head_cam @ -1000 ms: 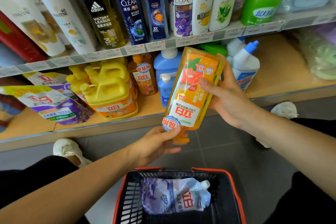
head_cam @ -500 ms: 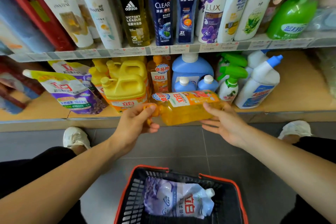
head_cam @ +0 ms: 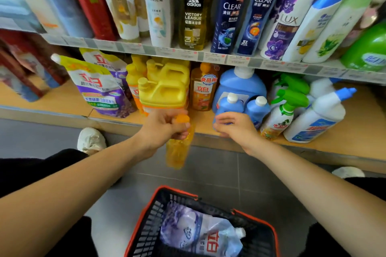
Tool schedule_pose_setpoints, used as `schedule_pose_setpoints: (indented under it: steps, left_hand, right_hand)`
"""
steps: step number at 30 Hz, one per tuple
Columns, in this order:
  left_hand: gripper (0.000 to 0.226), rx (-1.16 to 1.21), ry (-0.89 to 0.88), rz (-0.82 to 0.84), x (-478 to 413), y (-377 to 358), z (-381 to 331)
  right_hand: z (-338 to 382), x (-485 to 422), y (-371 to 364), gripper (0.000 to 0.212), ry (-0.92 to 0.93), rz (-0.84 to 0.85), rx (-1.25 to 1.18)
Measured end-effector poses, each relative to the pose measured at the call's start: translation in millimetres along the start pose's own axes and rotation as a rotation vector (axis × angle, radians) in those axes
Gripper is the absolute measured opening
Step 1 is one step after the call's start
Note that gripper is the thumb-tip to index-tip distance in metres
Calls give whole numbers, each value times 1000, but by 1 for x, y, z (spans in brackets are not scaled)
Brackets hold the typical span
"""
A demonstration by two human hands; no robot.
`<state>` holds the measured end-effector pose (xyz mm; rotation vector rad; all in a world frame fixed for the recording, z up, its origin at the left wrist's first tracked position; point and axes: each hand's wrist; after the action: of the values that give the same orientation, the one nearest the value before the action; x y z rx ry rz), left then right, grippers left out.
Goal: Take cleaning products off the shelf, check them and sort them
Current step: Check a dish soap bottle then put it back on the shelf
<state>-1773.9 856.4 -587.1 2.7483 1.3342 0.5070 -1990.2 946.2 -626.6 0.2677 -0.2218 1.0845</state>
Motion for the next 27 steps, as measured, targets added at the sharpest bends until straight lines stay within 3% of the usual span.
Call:
schedule_pose_setpoints:
  steps: [4, 9, 16, 23, 27]
  left_hand:
    - [42, -210, 93, -16, -17, 12, 30]
    - [44, -424, 172, -47, -36, 32, 70]
    - [43, -597, 181, 13, -55, 40, 104]
    - [58, -630, 224, 105, -63, 36, 106]
    - [49, -1025, 86, 151, -61, 42, 79]
  right_hand:
    - [32, -31, -16, 37, 214, -28, 91]
    - [45, -75, -40, 88, 239, -68, 68]
    - [31, -121, -56, 108, 260, -89, 184]
    - [19, -110, -61, 97, 347, -217, 223]
    - [22, -100, -56, 94, 378, -193, 326]
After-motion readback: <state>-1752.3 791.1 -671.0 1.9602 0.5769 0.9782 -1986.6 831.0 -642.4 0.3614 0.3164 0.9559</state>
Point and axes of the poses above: each hand's wrist, its own x-axis away from the middle knuckle, its own y-axis out of the back of the hand, z = x × y, and after that the axes turned 10 degrees about -x, right-handed
